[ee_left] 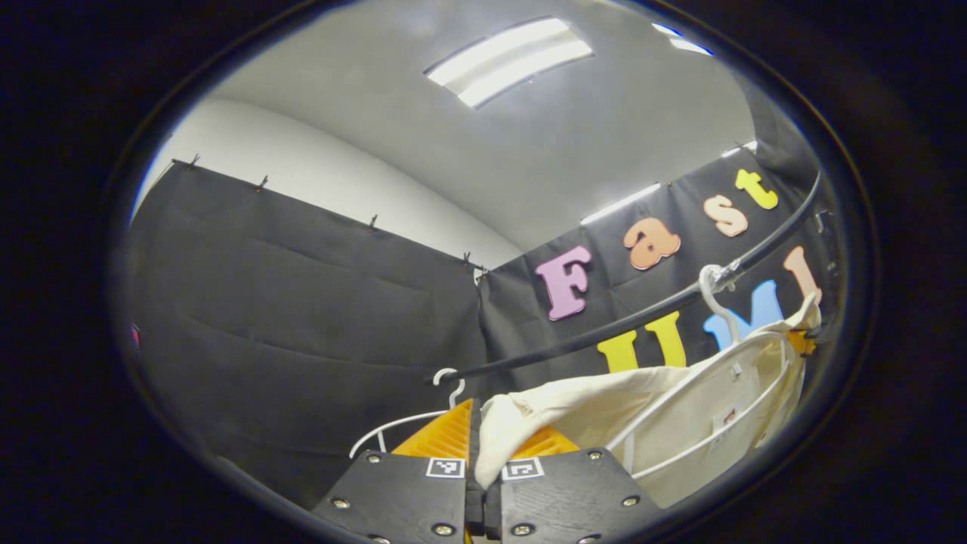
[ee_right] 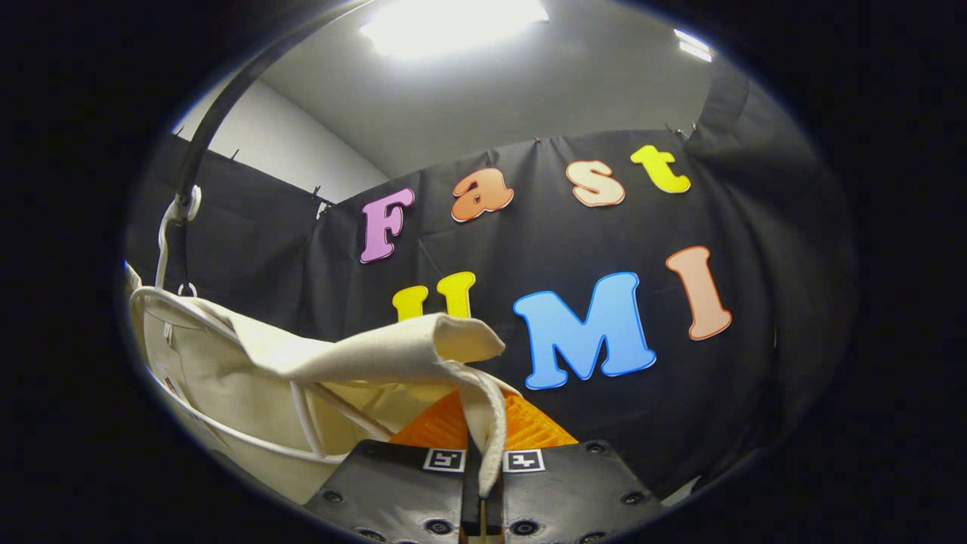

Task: Grasp the clothes on the hanger with both hands and then place them into the laundry hamper below.

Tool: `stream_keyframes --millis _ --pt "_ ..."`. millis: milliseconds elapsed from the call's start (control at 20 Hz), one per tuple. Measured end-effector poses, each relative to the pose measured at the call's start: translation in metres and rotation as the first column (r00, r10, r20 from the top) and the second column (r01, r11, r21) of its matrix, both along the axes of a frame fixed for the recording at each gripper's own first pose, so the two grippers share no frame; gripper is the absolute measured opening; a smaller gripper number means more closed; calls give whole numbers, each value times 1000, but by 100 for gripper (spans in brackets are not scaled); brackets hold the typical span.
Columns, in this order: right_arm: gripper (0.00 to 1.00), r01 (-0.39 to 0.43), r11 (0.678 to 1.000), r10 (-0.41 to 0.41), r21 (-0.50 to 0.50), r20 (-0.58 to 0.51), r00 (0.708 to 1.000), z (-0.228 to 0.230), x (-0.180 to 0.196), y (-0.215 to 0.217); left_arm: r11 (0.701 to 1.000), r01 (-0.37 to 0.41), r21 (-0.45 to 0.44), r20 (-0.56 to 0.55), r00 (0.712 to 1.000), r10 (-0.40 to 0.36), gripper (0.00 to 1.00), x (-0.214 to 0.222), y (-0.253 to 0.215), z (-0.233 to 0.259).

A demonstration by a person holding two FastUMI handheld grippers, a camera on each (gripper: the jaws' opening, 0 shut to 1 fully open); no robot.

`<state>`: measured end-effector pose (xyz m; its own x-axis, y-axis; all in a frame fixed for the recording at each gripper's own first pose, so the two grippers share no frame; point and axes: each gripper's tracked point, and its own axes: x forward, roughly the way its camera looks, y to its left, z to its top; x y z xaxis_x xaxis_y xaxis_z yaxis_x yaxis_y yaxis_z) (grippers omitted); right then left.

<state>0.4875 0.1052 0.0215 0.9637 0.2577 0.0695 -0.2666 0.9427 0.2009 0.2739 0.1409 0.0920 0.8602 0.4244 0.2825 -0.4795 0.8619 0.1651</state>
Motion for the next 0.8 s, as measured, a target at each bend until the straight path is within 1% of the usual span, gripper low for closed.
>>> stream_keyframes --millis 100,200,400,550,800 --pt "2 -47 999 47 5 -59 997 -20 8 6 999 21 -25 -21 1000 -21 3 8 6 -12" --pt "4 -73 997 71 -15 -115 991 -45 13 9 998 38 -49 -36 999 -40 3 16 10 -29" --pt "4 -82 995 71 -53 -191 979 -90 5 11 999 29 -40 -98 995 -33 3 26 6 -70" --pt "4 -96 994 80 -58 -227 971 -111 -13 13 998 28 -59 -116 993 -35 2 17 5 -90" --pt "4 -124 988 101 -87 -232 967 -126 -54 17 993 7 -120 -140 990 -24 2 -9 22 -120"
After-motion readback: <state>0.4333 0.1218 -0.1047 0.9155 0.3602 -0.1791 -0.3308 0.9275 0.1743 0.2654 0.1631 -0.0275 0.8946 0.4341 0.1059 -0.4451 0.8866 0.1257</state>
